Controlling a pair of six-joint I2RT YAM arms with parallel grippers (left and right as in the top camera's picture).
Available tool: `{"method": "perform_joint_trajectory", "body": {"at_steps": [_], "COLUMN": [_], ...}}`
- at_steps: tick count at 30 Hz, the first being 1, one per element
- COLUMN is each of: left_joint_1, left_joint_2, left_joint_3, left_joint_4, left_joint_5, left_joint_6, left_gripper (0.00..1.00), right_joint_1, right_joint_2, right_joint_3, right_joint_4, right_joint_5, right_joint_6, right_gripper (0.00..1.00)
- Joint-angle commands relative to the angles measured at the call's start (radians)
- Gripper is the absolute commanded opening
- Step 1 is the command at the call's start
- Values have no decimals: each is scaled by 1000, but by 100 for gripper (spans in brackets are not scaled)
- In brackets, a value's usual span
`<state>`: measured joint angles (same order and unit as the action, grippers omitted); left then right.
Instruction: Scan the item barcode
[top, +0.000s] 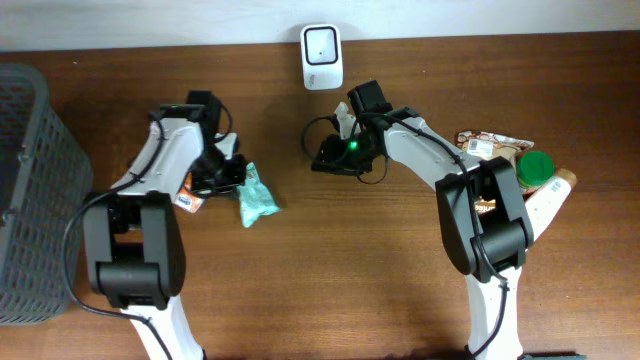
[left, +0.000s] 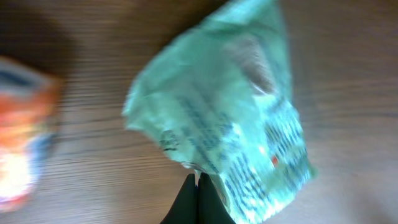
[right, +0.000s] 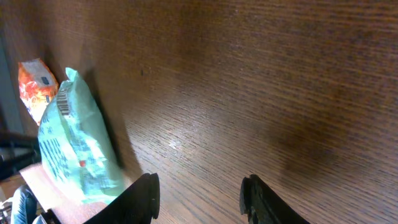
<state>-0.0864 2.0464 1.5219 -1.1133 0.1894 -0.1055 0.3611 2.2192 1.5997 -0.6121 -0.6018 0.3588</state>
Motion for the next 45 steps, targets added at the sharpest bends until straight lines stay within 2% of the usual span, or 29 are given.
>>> {"method": "perform_joint_trajectory", "body": {"at_steps": [1, 4, 7, 10, 12, 15, 17, 19, 26, 30, 31, 36, 45], "left_joint_1": [-82, -147, -156, -132, -121, -120, -120, -120, -120, -120, -120, -120, -120], "left_joint_2": [7, 7, 2, -33, -66, -72, -65, -64, -64, -64, -64, -64, -64], "left_joint_3": [-3, -3, 47, 175, 227, 222, 196, 155, -108, -206, -236, -265, -265], "left_joint_4": [22, 53, 19, -60, -96, -93, -58, -21, 245, 303, 321, 348, 351], "left_joint_5": [81, 88, 76, 69, 1, -72, -77, -78, -74, -62, -46, -36, -17], "left_joint_6": [-42, -67, -60, -14, -12, -12, -14, -44, -190, -194, -194, -194, -194], "left_gripper": [0, 0, 0, 0, 0, 0, 0, 0, 0, 0, 0, 0, 0], "right_joint_1": [-10, -28, -73, -93, -84, -38, -6, 24, 78, 78, 78, 83, 150], "right_joint_2": [-27, -32, -84, -144, -142, -129, -120, -115, -40, -18, -11, -5, -4], "right_joint_3": [5, 5, 5, 5, 5, 5, 4, 0, -6, -6, -6, -6, -114], "right_joint_4": [-4, -6, -34, -117, -171, -155, -126, -84, 0, -27, -35, -24, 161], "right_joint_5": [11, -46, -97, -97, -98, -100, -14, -6, -27, -62, -69, -82, -86], "right_joint_6": [-14, -14, -16, -56, -56, -6, 138, 156, 226, 226, 222, 195, 208], "right_gripper": [43, 42, 43, 50, 56, 55, 42, 42, 42, 43, 47, 49, 49]}}
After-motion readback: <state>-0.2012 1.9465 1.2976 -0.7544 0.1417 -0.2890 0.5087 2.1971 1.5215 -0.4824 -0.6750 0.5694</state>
